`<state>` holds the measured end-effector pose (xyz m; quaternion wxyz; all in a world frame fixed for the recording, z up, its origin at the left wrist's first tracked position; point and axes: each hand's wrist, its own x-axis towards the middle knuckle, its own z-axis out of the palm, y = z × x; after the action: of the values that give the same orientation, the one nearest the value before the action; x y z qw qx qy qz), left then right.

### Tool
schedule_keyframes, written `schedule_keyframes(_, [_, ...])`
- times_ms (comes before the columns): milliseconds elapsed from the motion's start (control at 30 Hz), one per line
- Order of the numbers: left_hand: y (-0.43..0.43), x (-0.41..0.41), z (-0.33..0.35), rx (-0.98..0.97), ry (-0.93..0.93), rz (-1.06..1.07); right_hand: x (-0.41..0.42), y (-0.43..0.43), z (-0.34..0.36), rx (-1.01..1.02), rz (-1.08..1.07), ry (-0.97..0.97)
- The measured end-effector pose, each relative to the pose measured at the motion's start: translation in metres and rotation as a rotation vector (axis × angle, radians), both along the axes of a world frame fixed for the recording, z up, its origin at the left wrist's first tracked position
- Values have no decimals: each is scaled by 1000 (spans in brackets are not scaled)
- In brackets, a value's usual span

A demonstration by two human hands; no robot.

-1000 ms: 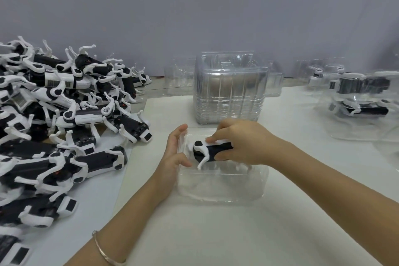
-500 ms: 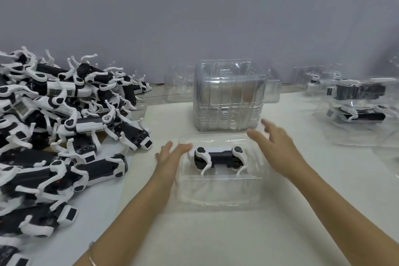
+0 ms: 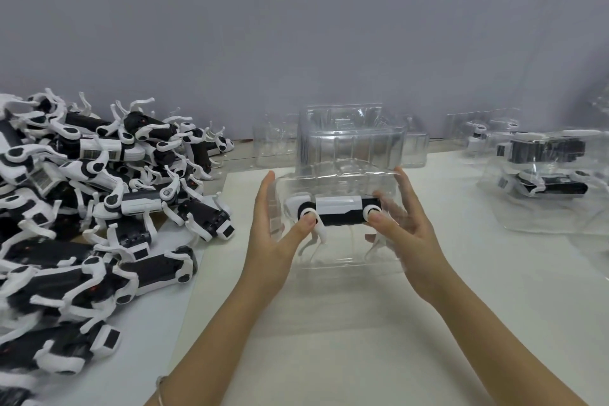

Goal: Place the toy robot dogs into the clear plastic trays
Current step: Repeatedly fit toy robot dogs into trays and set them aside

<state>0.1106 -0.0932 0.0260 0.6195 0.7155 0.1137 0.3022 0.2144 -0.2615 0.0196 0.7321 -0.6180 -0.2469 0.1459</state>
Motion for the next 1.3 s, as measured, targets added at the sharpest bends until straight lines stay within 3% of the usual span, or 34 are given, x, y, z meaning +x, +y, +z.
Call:
schedule_keyframes(200, [-9, 1, -5, -49, 51, 8, 6, -3, -7, -3, -12, 72])
schedule_keyframes(300, [-14, -4, 10, -2, 37, -24, 9, -7, -10, 54, 71, 264])
schedule_keyframes(400, [-17, -11, 38, -31, -113, -176, 8, -8, -14, 250, 174, 523])
schedule_keyframes(567, [-17, -4, 59, -421, -509, 130, -7, -1, -19, 440, 317, 720])
schedule_keyframes(667, [-13, 8, 52, -660, -435, 139, -15, 7, -23, 456, 303, 809])
schedule_keyframes(767, [-11, 18, 34, -720, -337, -3, -19, 10, -26, 441, 290, 891])
schedule_keyframes(833, [-14, 23, 21, -588, -197, -136, -21, 10, -26, 479, 315, 924])
schedule_keyframes(900, [-20, 27, 7, -261, -34, -233, -24, 10, -24, 517, 352, 929])
schedule_keyframes(967, [-29, 29, -1, -53, 21, -303, -30, 10, -24, 541, 397, 891])
schedule_keyframes(1300, [-45, 36, 13, 198, -27, -180, -25, 8, -19, 608, 521, 877])
